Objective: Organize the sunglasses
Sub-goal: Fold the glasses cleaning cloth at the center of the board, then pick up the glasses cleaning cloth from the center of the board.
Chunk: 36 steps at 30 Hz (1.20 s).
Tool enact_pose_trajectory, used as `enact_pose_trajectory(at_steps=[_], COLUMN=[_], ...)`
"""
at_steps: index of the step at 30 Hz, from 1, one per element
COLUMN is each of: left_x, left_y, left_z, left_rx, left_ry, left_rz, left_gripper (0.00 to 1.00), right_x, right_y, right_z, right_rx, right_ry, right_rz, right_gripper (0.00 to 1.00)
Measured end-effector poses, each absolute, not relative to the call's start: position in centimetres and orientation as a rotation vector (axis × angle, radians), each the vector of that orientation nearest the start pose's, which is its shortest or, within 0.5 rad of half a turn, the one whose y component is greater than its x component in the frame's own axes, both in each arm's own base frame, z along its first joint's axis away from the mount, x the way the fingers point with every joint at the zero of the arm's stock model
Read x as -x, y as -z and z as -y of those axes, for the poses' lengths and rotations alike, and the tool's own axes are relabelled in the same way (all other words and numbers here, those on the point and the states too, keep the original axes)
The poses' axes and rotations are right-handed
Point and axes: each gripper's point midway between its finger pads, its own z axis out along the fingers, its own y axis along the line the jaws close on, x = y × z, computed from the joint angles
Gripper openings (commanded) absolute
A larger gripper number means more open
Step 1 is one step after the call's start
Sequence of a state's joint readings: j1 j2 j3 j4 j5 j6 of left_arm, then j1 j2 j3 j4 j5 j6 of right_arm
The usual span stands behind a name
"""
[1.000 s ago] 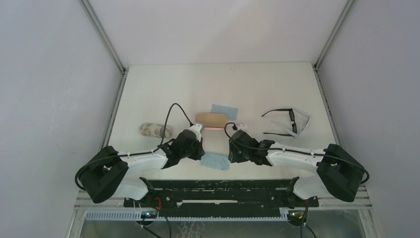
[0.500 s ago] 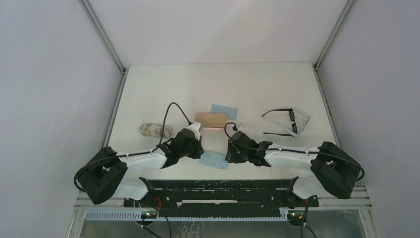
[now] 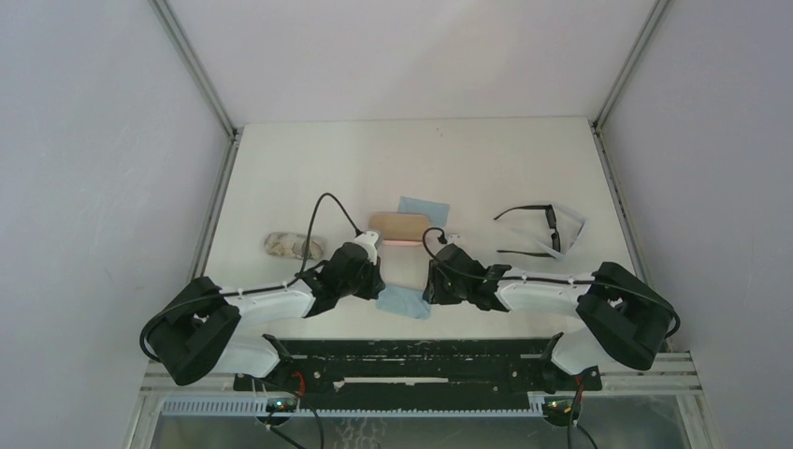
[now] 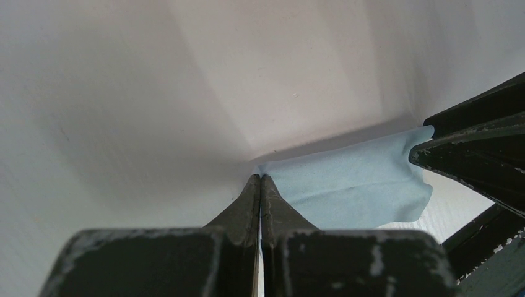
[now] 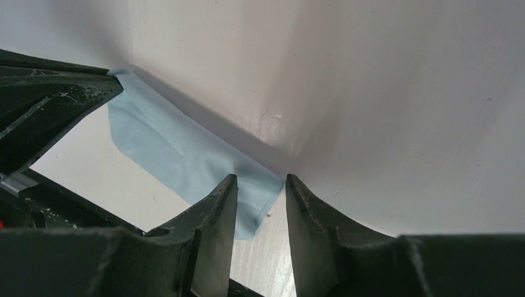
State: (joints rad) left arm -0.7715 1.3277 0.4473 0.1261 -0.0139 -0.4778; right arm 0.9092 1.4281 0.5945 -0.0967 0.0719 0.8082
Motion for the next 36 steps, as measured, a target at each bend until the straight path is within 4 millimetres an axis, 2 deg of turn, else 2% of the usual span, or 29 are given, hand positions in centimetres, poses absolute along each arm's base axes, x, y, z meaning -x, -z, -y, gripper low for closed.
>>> enact_pose_trajectory(at_steps=[6, 14, 24, 31, 36], left_x=[-21.4, -21.5, -21.7, -22.0, -22.5], left_y=[-2.1, -2.2, -4.3, -6.8, -6.8], left_z=[23.2, 23.2, 23.7, 23.6, 22.8], left_rx=[-0.345, -0.340, -0.334, -0.311, -0.281], left_ry=[0.595, 0.596, 0.655, 0.686, 0.652], left_rz=[-2.381, -2.379, -2.319, -2.247, -2.249], left_gripper=[0.00, 0.00, 0.00, 0.00, 0.00], right_x=[-18.5, -18.4, -18.7, -20.5, -22.1], right_y=[-1.4, -1.1, -1.5, -4.2, -6.2], right_z=[-26.5, -26.4, -26.1, -27.0, -27.9], right_rx=[0.098, 0.107, 0.203, 0.276, 0.298], right_ry=[-0.606, -0.593, -0.568, -0.598, -0.620], right_rz=[-2.604, -2.611, -2.576, -2.492, -2.439], right_gripper=[0.24, 0.00, 0.00, 0.00, 0.00])
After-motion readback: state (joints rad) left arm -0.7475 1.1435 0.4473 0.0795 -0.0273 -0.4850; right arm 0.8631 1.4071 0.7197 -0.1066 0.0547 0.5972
